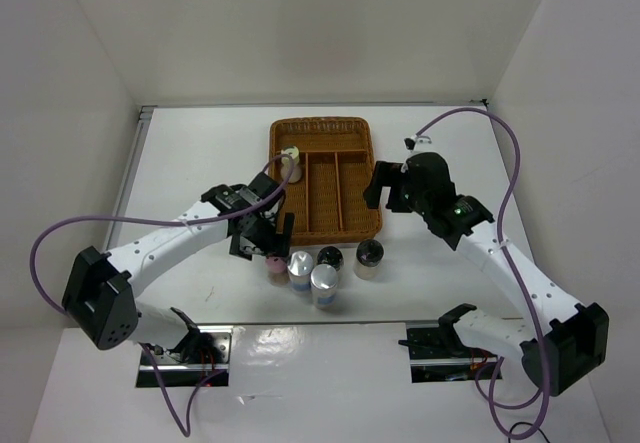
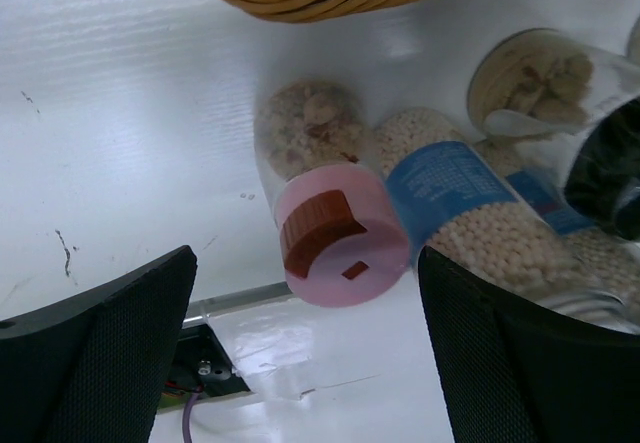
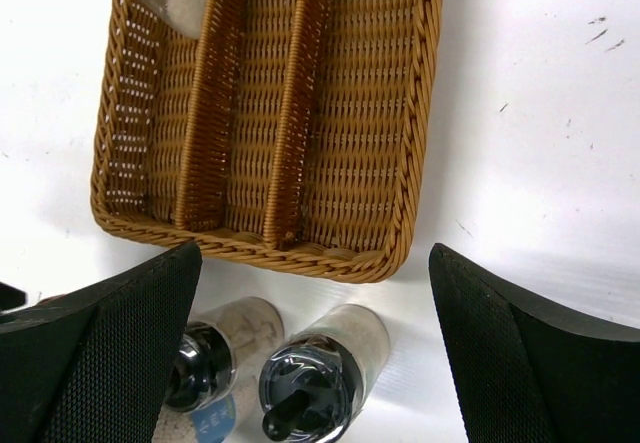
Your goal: Organize the condiment bottles
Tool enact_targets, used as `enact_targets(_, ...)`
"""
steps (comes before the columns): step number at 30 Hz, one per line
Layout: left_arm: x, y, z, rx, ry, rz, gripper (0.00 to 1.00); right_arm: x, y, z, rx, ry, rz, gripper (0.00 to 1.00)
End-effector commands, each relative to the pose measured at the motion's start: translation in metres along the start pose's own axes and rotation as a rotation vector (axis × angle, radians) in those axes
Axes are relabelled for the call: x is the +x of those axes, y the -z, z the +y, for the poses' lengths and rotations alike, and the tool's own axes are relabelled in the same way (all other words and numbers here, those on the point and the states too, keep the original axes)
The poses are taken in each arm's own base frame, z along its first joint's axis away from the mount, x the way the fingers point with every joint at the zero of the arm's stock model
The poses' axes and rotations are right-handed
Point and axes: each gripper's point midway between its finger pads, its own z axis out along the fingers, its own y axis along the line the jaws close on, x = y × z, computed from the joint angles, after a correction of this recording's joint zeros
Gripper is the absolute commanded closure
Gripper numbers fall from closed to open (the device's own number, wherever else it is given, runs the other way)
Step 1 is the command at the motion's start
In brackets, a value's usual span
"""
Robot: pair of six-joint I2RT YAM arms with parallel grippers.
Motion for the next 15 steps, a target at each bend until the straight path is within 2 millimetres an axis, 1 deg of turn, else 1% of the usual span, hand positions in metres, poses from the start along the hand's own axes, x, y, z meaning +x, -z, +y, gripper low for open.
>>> enact_targets(1, 0.007, -0.008, 0.004, -0.039, 0.023, 0.009, 0.04, -0.007, 0.004, 0.004, -0.01, -0.012, -0.042, 0.01)
enact_targets(4, 0.009, -0.012, 0.008, -0.059, 0.023, 0.018, 0.04, -0.007, 0.004, 0.004, -0.01, -0.012, -0.042, 0.01)
enact_targets(8, 0.003, -0.016, 0.006, -0.056, 0.032, -0.003, 0.1, -0.007, 0.004, 0.004, -0.01, -0.012, -0.042, 0.01)
enact_targets(11, -0.001, -0.016, 0.003, -0.045, 0.032, -0.018, 0.18, -0.008, 0.004, 0.002, -0.002, -0.003, -0.046, 0.01)
enact_targets(12, 0.0, -0.018, 0.004, -0.05, 0.032, -0.01, 0.25, -0.008, 0.004, 0.002, -0.002, -0.003, -0.046, 0.01)
enact_targets(15, 0.004, -0.018, -0.001, -0.033, 0.022, 0.002, 0.37, -0.006, 0.002, 0.001, 0.002, -0.002, -0.038, 0.01)
